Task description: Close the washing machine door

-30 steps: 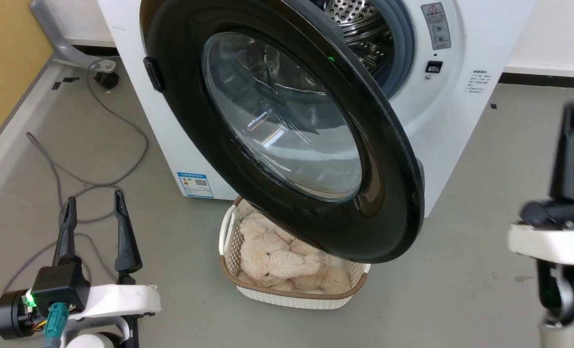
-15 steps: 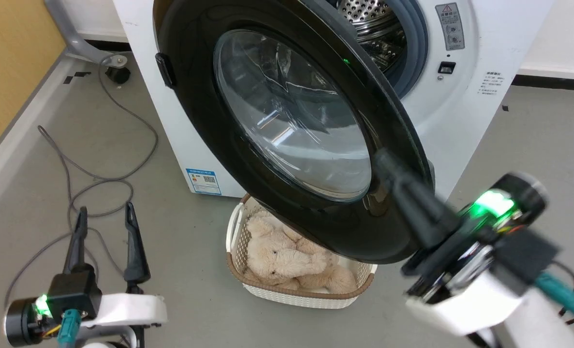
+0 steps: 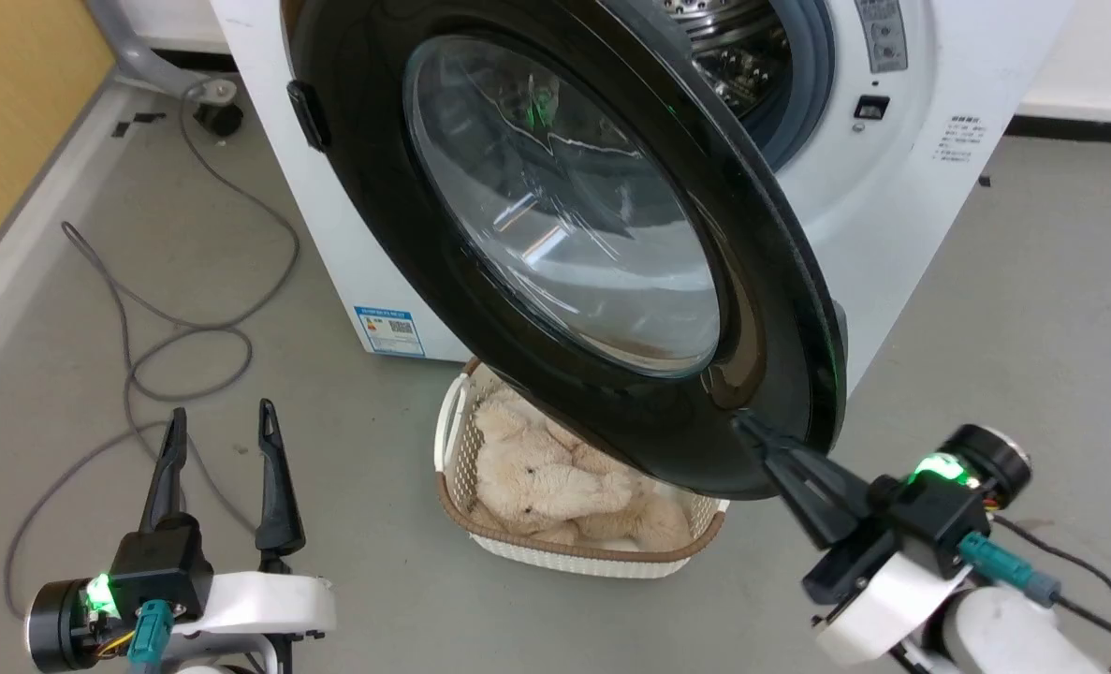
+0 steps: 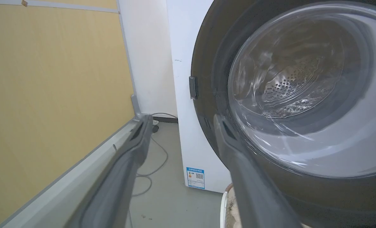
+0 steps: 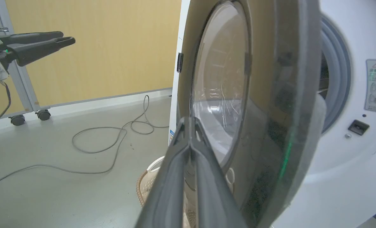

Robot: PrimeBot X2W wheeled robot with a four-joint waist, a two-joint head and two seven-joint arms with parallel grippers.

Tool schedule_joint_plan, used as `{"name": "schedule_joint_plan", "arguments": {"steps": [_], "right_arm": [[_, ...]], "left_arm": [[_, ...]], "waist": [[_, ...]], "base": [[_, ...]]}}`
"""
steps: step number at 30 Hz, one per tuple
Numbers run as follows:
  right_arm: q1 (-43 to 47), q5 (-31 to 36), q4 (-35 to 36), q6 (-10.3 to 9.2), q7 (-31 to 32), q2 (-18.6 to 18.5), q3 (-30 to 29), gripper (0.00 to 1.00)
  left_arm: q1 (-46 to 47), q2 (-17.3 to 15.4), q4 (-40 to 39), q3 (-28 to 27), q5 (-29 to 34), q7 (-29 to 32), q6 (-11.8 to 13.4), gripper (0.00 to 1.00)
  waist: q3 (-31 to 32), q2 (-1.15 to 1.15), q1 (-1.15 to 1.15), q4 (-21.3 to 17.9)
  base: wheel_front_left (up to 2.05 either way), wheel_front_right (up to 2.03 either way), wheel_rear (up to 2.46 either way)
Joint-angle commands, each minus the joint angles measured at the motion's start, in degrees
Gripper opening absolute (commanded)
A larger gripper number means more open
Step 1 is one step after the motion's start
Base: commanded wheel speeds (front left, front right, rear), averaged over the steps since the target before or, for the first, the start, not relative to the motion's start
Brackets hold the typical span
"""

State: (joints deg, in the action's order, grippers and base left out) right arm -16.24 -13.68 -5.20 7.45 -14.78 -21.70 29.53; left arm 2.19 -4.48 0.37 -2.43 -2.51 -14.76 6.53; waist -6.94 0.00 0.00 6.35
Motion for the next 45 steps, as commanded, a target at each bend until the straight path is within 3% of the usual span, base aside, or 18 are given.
{"name": "schedule_joint_plan", "arguments": {"steps": [1, 13, 27, 35, 45], "right_arm": [[0.42, -0.31, -0.53, 0.03, -0.22, -0.39, -0.44, 0.00], [-3.75, 0.22, -6.82, 0.03, -0.22, 0.57, -9.99, 0.00], [-19.39, 4.72, -15.15, 0.03, -0.22, 0.66, -19.90, 0.00], [-28.56, 5.46, -20.31, 0.03, -0.22, 0.04, -24.05, 0.00], [-33.49, 7.68, -25.59, 0.03, -0.22, -0.21, -28.11, 0.00]], "left_arm": [[0.33, 0.06, 0.04, 0.04, 0.45, -0.24, -0.08, 1.00], [3.60, 0.72, -0.62, 1.59, 0.71, -0.24, 0.06, 1.00], [10.67, 1.41, -1.47, 4.52, -0.17, -0.24, 0.67, 1.00], [12.67, 1.54, -1.26, 5.75, -0.56, -0.24, 0.91, 1.00], [13.24, 1.58, -1.05, 5.84, -1.13, -0.24, 1.37, 1.00]], "waist": [[-0.41, 0.00, 0.00, -0.07], [-6.89, 0.00, 0.00, -0.35], [-17.38, 0.00, 0.00, 1.18], [-20.00, 0.00, 0.00, 2.52], [-20.73, 0.00, 0.00, 3.40]], "base": [[0.00, 0.00, 0.00], [0.00, 0.00, 0.00], [0.00, 0.00, 0.00], [0.00, 0.00, 0.00], [0.00, 0.00, 0.00]]}}
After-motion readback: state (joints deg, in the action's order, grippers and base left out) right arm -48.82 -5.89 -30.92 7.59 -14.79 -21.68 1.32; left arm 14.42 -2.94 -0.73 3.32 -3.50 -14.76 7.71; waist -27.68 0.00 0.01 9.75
